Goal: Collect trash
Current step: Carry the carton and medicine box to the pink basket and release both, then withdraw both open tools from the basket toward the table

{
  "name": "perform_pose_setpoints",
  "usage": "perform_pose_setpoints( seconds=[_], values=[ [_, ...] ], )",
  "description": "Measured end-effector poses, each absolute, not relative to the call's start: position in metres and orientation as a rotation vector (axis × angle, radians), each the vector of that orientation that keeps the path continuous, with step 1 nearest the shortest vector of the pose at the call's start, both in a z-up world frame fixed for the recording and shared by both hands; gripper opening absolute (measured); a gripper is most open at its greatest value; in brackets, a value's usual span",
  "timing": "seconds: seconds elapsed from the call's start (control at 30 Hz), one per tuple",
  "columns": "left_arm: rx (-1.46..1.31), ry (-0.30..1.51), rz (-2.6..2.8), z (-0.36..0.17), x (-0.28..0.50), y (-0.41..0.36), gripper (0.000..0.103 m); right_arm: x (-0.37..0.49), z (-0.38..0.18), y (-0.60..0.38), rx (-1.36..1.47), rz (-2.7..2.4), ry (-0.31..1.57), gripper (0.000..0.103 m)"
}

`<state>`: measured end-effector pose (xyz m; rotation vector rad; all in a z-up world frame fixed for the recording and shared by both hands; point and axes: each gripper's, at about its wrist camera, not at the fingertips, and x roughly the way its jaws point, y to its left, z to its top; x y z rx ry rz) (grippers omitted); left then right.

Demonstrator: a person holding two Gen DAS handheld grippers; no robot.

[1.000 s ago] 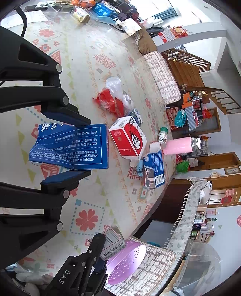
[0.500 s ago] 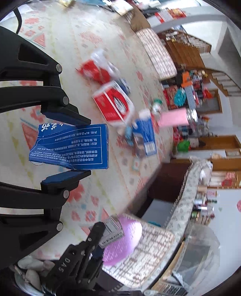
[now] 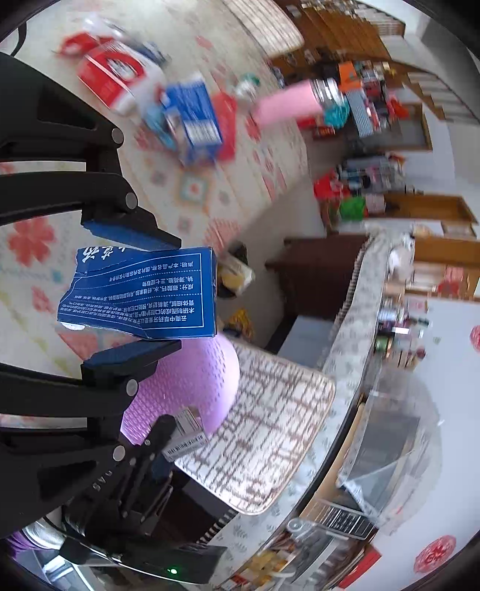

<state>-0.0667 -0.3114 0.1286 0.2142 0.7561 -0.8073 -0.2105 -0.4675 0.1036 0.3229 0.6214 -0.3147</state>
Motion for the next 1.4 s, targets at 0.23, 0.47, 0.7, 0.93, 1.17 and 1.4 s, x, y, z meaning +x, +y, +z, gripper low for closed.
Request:
perform_pose_setpoints(
  seconds=[0.23,0.47,0.7,0.93,1.17,1.4],
  values=[
    [0.226,0.824,-0.9,0.117,-0.05,-0.386,0.046,-0.204,0.095,-0.506,0.362,-0.357,0.645,0.037],
    [0.207,0.849,-0.952,0.108,-0.042,-0.421,0.059,-0.197,0.083,-0.527,0.399,-0.386,0.653,0.042],
    [0.235,0.793,-0.927,0.111,-0.058,-0.392,0.066,-0.199,0.076,-0.526,0.434,-0.379,0.66,0.056],
    [0.198,0.8,-0.865,0.109,-0.061,-0.324,0.069,-0.197,0.08,-0.506,0.429,-0.333,0.654,0.068],
    [0.164,0.788,-0.664,0.105,-0.035,-0.214,0.071,-0.189,0.084,-0.47,0.407,-0.263,0.668,0.072],
    [0.181,0.828,-0.496,0.089,0.018,-0.128,0.079,-0.17,0.08,-0.429,0.404,-0.182,0.705,0.073]
  ],
)
